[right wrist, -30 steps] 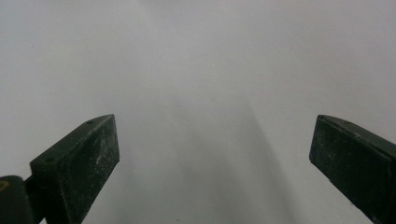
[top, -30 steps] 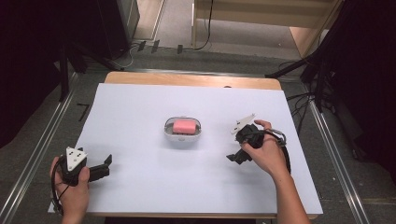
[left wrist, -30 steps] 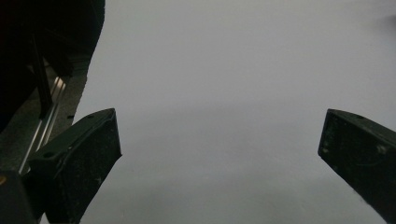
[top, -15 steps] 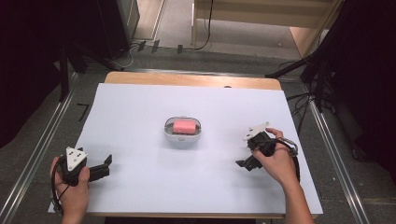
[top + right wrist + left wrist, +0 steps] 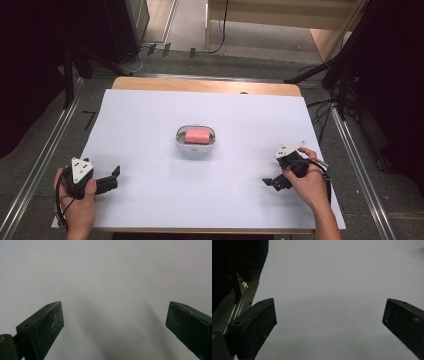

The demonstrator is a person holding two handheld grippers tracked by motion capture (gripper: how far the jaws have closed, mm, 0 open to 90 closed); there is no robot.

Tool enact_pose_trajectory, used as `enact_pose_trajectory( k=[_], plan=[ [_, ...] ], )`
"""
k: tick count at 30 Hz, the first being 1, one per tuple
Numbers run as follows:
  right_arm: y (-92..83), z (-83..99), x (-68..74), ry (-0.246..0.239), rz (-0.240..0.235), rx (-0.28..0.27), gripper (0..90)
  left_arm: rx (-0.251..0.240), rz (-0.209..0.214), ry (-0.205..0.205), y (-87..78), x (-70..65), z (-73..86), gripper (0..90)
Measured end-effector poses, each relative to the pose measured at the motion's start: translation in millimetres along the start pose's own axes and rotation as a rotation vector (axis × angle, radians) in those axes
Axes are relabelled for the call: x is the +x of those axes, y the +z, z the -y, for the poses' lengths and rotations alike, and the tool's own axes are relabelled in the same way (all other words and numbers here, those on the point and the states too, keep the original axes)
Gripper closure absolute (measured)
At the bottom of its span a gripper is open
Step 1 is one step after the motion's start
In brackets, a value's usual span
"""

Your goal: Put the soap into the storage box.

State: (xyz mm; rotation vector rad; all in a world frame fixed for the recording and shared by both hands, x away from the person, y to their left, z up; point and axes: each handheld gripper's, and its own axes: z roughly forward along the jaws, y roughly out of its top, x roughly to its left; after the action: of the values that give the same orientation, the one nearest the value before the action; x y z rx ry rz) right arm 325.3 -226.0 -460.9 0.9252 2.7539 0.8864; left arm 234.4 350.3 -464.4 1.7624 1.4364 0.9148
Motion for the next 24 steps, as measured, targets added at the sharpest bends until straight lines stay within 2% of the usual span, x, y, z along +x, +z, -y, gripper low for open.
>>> enact_pose_trajectory(
  k=[14,18,19,24],
  plan=[
    [-8.3,29.8,2.4,0.034,0.027,-0.134,2.0,0.002,-0.002,0.002,-0.1,-0.2,0.0,0.0],
    [-12.6,39.2,2.0,0.038,0.040,-0.192,2.0,0.002,-0.002,0.002,-0.1,-0.2,-0.1,0.0],
    [-14.9,44.4,1.7,0.051,0.048,-0.220,2.0,0.002,-0.002,0.002,0.0,-0.2,-0.1,0.0],
    [-18.9,54.1,0.4,0.069,0.052,-0.256,2.0,0.001,-0.006,0.002,-0.2,-0.4,0.0,0.0]
  ],
)
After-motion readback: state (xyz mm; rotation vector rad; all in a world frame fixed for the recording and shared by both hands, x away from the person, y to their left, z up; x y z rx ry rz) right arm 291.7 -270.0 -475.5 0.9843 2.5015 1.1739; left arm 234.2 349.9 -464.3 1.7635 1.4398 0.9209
